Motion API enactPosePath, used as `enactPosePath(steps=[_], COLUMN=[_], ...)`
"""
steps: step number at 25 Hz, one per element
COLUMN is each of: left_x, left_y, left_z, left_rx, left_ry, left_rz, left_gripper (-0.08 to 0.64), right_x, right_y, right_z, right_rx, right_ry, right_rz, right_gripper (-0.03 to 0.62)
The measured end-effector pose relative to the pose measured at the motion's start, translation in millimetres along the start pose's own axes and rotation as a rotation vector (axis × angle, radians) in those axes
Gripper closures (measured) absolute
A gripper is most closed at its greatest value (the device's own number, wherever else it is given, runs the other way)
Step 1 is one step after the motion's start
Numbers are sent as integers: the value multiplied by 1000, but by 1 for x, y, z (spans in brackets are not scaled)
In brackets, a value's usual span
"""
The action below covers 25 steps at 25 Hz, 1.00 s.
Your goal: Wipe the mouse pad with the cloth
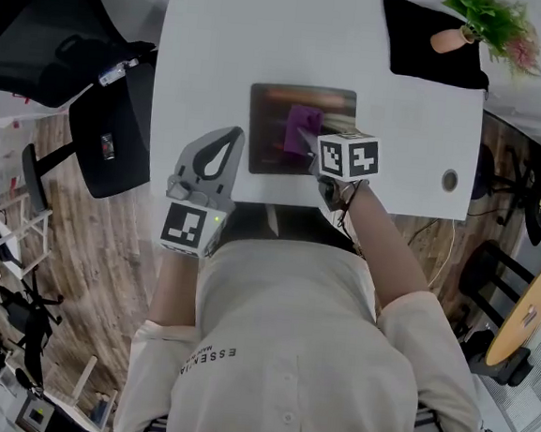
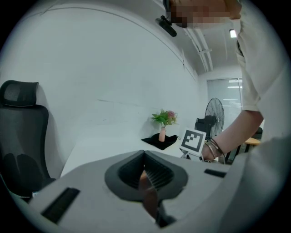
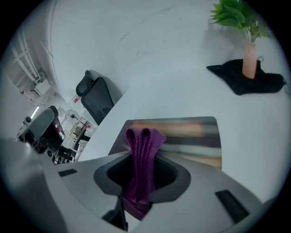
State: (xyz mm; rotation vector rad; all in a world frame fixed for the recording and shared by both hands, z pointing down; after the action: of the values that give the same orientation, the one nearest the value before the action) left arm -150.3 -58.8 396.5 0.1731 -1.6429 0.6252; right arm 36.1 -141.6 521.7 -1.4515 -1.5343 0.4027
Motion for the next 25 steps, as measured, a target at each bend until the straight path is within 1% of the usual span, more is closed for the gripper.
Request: enactPosePath(steps=[5, 13, 15, 18, 21, 25], left_x=[-7, -18, -19, -22, -22, -23], left_y=[-16, -38, -39, -39, -40, -34], left_z=[-14, -34, -39, -46, -50, -54], left_rx=[18, 37, 40, 32, 41, 51], left_ry=[-10, -29, -40, -30, -59, -75], left_rz=[-7, -32, -41, -39, -52, -60], left_gripper=[560, 560, 560, 560, 560, 560], right_x=[0, 3, 5, 7, 7, 7], right_y=[16, 43, 50, 59, 67, 76], right_z=[-21, -59, -67, -79, -91, -99], right_rx=[39, 91, 105, 124, 158, 208], right_ry=[10, 1, 4, 3, 3, 5], right_rz=[-1, -12, -13, -17, -13, -13], right_gripper=[477, 477, 477, 477, 477, 477])
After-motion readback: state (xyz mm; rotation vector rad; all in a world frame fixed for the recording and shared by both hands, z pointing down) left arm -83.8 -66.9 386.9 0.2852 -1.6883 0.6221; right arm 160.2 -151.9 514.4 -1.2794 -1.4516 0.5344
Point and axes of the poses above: the fingertips, and each gripper's own axes: y backward along the fingers, z to its left, x out of its underside, the point moved 7 cm from there along y, backward along the fingers, and after that the axes turned 7 degrees about -y, right-handed, at the moved point
